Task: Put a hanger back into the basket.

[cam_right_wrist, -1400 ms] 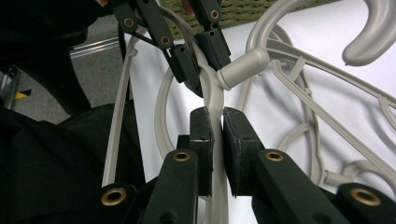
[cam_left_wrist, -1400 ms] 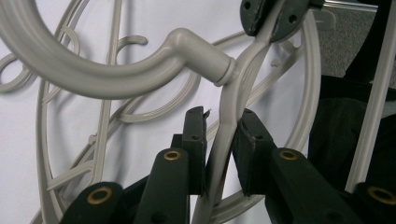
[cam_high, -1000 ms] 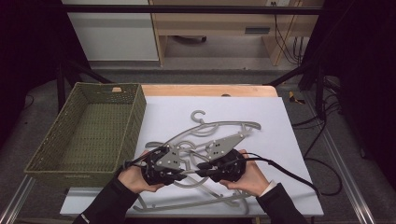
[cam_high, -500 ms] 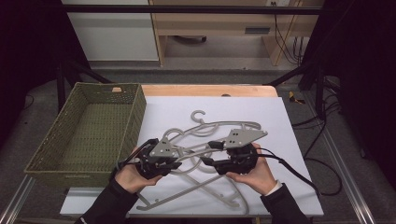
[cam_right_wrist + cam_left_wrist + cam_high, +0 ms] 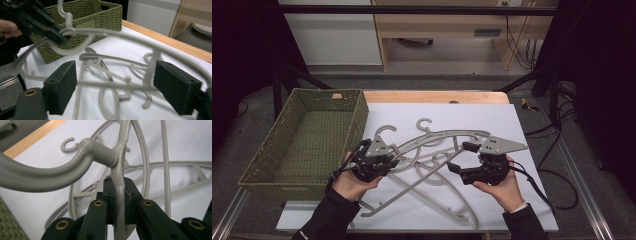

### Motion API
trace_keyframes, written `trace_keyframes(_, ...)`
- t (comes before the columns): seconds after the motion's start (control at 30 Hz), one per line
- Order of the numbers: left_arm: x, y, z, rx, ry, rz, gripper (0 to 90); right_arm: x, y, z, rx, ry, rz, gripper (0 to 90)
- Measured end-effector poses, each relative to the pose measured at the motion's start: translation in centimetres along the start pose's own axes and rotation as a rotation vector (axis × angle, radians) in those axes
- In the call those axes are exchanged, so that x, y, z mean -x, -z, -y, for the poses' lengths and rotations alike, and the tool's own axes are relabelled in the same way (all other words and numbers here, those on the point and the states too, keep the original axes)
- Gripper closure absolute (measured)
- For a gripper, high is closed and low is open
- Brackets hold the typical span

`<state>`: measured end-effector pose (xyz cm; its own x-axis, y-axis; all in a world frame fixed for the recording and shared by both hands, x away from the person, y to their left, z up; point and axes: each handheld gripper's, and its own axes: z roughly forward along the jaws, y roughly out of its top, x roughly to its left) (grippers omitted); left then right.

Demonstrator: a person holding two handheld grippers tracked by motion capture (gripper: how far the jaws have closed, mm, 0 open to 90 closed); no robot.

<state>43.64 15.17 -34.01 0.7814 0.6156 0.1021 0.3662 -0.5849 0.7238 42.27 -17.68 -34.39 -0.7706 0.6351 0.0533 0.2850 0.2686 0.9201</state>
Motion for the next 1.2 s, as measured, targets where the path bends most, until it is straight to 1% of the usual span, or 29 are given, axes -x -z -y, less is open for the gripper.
trace_keyframes(0.1,-0.3,0.5,-0.2,0.016,0.019,-0.016,82.4,0.4,0.5,1.0,-0.002,-0.023,0.016,15.1)
trace_keyframes(0.2,-0.5,0.9,-0.5,0.029,0.032,-0.03,82.3,0.7,0.9,1.9,-0.012,-0.03,0.042,11.2)
trace_keyframes(0.27,-0.5,1.3,-0.8,0.037,0.034,-0.039,82.3,0.8,1.0,2.5,-0.022,-0.03,0.061,9.9)
trace_keyframes(0.53,-1.0,3.0,-2.2,0.058,0.013,-0.055,82.4,1.6,1.2,4.6,-0.041,-0.07,0.101,8.9)
trace_keyframes(0.57,-1.0,3.2,-2.4,0.064,0.017,-0.055,82.3,1.8,1.1,4.8,-0.047,-0.069,0.104,8.5)
trace_keyframes(0.63,-1.3,3.8,-2.8,0.066,0.011,-0.055,82.4,2.0,0.9,5.1,-0.054,-0.069,0.118,8.4)
trace_keyframes(0.73,-1.8,4.6,-3.4,0.067,0.005,-0.049,82.3,2.3,0.8,5.5,-0.057,-0.084,0.129,8.4)
trace_keyframes(0.8,-2.1,4.9,-3.7,0.072,0.009,-0.049,82.3,2.4,0.8,5.6,-0.06,-0.089,0.138,8.4)
trace_keyframes(0.87,-2.5,5.4,-4.1,0.065,-0.001,-0.056,82.3,2.5,0.7,5.7,-0.06,-0.091,0.139,8.3)
trace_keyframes(1.0,-3.1,6.5,-4.9,0.066,-0.003,-0.064,82.3,2.7,0.6,6.0,-0.062,-0.107,0.145,8.2)
trace_keyframes(1.07,-3.4,7.0,-5.1,0.061,-0.006,-0.068,82.3,2.9,0.6,6.1,-0.063,-0.096,0.15,8.2)
trace_keyframes(1.13,-3.8,7.4,-5.4,0.068,0.001,-0.073,82.3,2.9,0.6,6.2,-0.068,-0.103,0.155,8.0)
trace_keyframes(1.17,-3.9,7.6,-5.4,0.063,-0.005,-0.075,82.3,2.9,0.6,6.2,-0.066,-0.103,0.159,7.9)
trace_keyframes(1.2,-4.1,7.7,-5.5,0.068,0.002,-0.077,82.3,2.9,0.6,6.3,-0.069,-0.108,0.16,7.8)
